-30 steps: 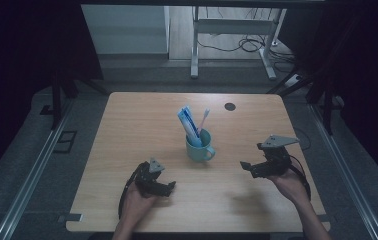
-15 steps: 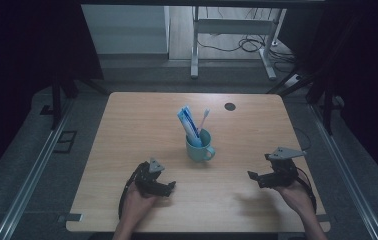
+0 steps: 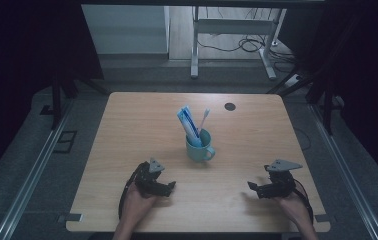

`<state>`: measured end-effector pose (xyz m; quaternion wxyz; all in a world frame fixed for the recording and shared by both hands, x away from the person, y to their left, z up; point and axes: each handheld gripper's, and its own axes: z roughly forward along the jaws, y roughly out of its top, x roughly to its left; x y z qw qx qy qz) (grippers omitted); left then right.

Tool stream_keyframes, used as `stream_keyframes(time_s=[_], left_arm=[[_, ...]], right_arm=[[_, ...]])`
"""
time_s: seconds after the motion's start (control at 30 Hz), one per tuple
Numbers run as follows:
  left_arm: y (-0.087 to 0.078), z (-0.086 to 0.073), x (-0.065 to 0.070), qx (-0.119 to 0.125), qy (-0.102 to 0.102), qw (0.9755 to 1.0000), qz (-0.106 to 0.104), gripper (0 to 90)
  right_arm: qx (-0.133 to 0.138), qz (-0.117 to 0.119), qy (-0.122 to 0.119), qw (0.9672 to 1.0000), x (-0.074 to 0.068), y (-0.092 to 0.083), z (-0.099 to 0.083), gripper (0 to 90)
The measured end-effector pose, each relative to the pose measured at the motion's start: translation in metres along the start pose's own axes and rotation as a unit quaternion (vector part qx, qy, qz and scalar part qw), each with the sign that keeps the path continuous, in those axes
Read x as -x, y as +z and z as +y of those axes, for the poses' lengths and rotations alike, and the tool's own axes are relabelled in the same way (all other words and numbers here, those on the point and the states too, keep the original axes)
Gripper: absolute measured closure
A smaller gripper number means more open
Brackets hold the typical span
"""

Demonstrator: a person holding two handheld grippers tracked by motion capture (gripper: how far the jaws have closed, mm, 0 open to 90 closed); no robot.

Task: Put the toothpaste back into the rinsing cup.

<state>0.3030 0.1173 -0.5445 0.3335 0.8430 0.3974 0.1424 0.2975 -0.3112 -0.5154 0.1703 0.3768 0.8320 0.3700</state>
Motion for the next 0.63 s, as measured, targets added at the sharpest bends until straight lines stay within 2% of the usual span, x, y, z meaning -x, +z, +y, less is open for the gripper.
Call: stream_keyframes(time_s=[0.33,0.37,0.47,0.63], left_arm=[[0.0,0.0,0.0,-0.001,0.001,1.0,0.0,5.6],[0.0,0.0,0.0,-0.001,0.001,1.0,0.0,5.6],[0.0,0.0,0.0,-0.001,0.001,1.0,0.0,5.6],[0.0,0.0,0.0,-0.001,0.001,1.0,0.0,5.6]], right_arm=[[-0.01,0.004,0.008,0.9999,0.004,0.014,-0.022,6.6],[-0.018,0.005,0.008,0.9998,0.005,0.015,-0.022,7.0],[-0.018,0.001,0.002,0.9998,0.003,0.015,-0.023,7.9],[-0.019,0.002,0.004,0.9998,0.004,0.015,-0.023,7.8]])
